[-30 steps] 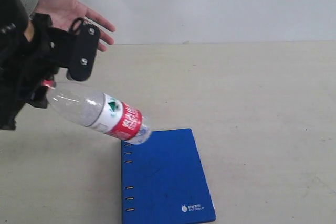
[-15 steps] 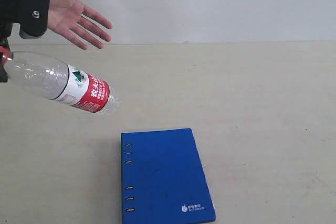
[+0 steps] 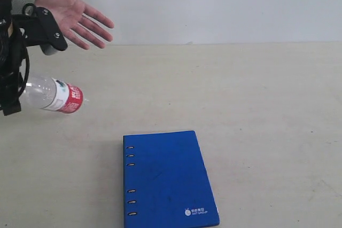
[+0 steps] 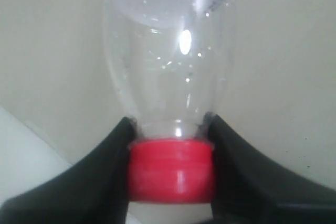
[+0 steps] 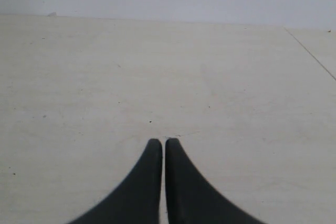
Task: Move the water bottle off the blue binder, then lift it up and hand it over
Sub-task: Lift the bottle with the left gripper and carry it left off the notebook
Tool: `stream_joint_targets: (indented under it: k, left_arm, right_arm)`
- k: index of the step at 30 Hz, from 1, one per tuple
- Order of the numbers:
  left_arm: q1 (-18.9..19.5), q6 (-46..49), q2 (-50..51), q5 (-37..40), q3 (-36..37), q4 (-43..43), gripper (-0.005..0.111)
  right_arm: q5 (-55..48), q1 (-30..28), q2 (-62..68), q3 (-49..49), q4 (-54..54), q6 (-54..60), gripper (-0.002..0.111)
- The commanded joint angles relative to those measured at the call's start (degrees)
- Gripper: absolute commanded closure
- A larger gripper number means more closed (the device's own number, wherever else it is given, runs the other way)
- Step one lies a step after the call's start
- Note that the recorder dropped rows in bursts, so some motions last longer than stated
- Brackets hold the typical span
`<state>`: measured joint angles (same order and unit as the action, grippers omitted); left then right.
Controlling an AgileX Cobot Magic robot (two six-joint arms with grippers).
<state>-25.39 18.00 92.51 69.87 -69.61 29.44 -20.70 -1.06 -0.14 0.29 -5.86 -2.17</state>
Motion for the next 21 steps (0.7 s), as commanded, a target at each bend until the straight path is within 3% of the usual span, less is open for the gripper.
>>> stream_joint_targets:
  k: [1, 11, 17, 21]
  left_arm:
    - [3.3, -3.0, -0.3, 0.1, -0.4, -0.8, 0.102]
    - [10.6, -5.1, -3.7, 0.1, -3.7, -8.4, 0.102]
    - [12.7, -2.3, -3.7, 0.1, -5.1, -20.8, 0.088]
    - [13.5, -7.0, -2.5, 0.1, -5.0, -16.2, 0.092]
  right_arm:
    - [0.3, 0.1, 0.1, -0.3, -0.3, -0.4, 0.108]
    - [0.3, 0.1, 0.1, -0.3, -0.3, -0.4, 0.108]
    - [0.3, 0.1, 0.1, -0.3, -0.3, -0.4, 0.108]
    - [0.3, 0.1, 0.1, -0.3, -0.3, -0.4, 0.108]
